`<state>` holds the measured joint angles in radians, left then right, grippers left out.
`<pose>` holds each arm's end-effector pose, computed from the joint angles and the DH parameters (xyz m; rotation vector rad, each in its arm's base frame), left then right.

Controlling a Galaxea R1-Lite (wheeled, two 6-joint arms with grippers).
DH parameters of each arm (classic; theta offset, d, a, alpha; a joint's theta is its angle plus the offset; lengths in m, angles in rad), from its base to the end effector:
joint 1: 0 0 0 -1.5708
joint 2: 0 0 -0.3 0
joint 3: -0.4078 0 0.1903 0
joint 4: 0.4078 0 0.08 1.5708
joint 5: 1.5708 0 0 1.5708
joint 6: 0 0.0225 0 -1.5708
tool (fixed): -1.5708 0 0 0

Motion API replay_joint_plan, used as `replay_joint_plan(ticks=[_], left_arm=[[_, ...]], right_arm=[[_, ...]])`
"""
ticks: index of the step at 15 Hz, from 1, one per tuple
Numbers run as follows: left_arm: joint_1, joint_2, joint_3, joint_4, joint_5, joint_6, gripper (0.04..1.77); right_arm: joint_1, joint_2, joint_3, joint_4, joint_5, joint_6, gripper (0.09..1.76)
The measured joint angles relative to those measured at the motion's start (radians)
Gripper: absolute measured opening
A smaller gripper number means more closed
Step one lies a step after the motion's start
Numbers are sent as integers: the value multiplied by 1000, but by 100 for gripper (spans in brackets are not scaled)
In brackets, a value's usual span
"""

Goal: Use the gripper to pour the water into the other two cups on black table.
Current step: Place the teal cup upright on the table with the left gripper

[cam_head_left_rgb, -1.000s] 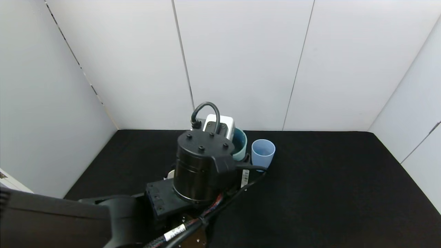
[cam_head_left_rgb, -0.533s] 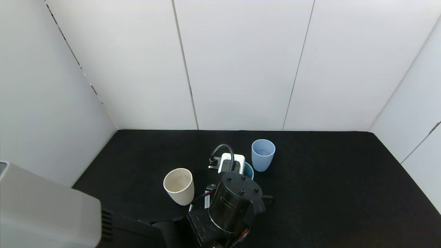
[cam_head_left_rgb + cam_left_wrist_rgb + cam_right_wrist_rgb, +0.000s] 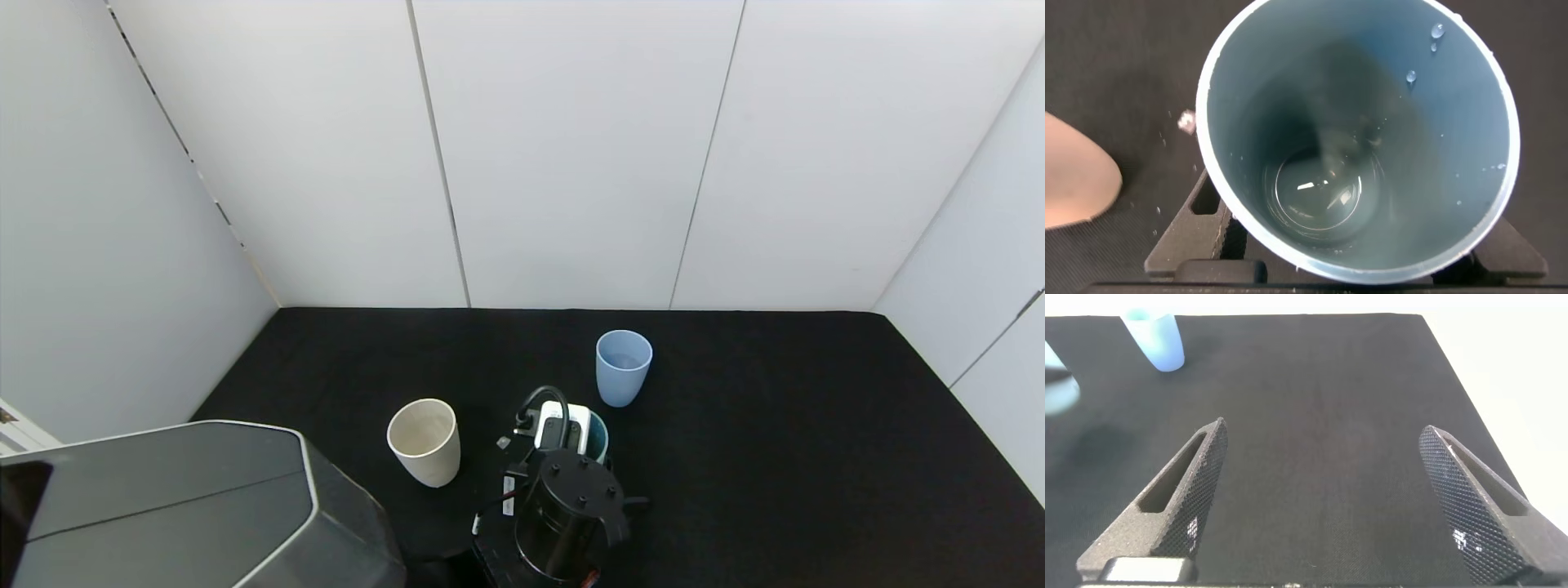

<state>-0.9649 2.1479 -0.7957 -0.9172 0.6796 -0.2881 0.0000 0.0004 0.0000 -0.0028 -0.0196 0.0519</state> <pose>0.2187 -0.2909 0.0562 0.0357 0.3328 -0.2342 -0.0228 -0.0004 0.0758 0.0519 -0.0029 -0.0195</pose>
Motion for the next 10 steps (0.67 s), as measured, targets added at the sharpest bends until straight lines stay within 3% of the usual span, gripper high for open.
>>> replay_joint_plan(ticks=[4, 10], left_arm=[[10, 56, -1, -95, -1, 26, 116], [29, 116, -15, -122, -3, 35, 116]], right_arm=[[0, 0, 0, 0, 0, 0, 171], [0, 0, 0, 0, 0, 0, 171]])
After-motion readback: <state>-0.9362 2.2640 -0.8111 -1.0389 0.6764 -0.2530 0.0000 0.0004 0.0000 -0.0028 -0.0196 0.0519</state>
